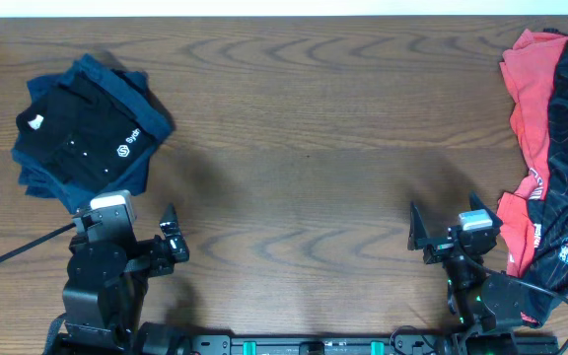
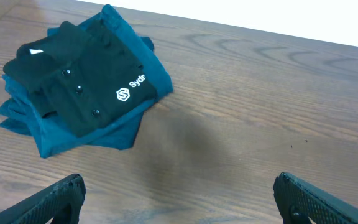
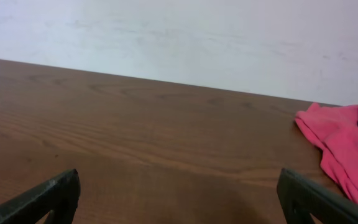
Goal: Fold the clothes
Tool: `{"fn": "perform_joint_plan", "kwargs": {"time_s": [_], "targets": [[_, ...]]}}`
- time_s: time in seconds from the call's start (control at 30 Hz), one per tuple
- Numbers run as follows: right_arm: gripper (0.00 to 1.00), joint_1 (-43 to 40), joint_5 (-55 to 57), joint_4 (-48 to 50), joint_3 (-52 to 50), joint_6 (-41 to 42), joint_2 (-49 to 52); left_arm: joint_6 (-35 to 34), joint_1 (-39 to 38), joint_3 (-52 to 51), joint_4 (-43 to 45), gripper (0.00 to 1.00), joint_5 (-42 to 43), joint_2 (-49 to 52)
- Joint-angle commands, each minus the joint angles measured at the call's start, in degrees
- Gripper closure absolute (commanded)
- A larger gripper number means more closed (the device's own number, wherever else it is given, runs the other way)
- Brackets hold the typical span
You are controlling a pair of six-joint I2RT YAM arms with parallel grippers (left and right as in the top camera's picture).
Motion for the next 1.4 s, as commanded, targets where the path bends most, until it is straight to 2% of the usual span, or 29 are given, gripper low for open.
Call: {"fn": "perform_joint_plan", "kwargs": {"time_s": [0.0,0.17,0.23,0.33,0.47,0.6,0.93,1.07,1.3,1.37], "targets": [[0.01,-0.3,0.6,-0.3,-0.1,-0.5,-0.2,-0.8,0.0,0.1,0.0,0.02,-0.5,-0.1],[0.01,-0.3,0.6,-0.3,-0.1,-0.5,-0.2,-0.8,0.5,0.1,-1.8,0.02,1.9,-0.2],[0.01,-0.3,0.6,-0.3,-0.1,-0.5,-0.2,-0.8,3.2,0.1,-3.9,0.02,5.9,-0.4],[0.01,-0.3,0.6,-0.3,-0.1,-0.5,-0.2,-0.8,9.1,-1.0,-6.0,0.02,7.4,-0.8],[0.01,-0.3,0.6,-0.3,-0.1,-0.5,-0.2,-0.7,13.8,-6.2,-5.8,0.02,7.3,-2.8],[0.01,-0.3,0.6,-0.3,-0.1,-0.5,-0.2,-0.5,14.5,-13.6,-3.6,0.02,7.1,-7.8],[0.01,-0.3,0.6,-0.3,-0.1,-0.5,-0.2,-0.2,13.8,-31.8,18.4,0.02,7.1,-22.2],[0.01,-0.3,0.6,-0.3,-0.1,-0.5,-0.2,8.1,11.8,-37.5,30.0,0.02,10.8,-25.2],[0.01,-0.3,0.6,-0.3,-0.1,-0.5,-0.2,15.0,11.3,-46.5,54.3,0.02,11.6,-26.1],[0.01,-0.3,0.6,-0.3,-0.1,-0.5,-0.2,15.5,11.3,-47.5,55.9,0.02,12.7,-26.1]]}}
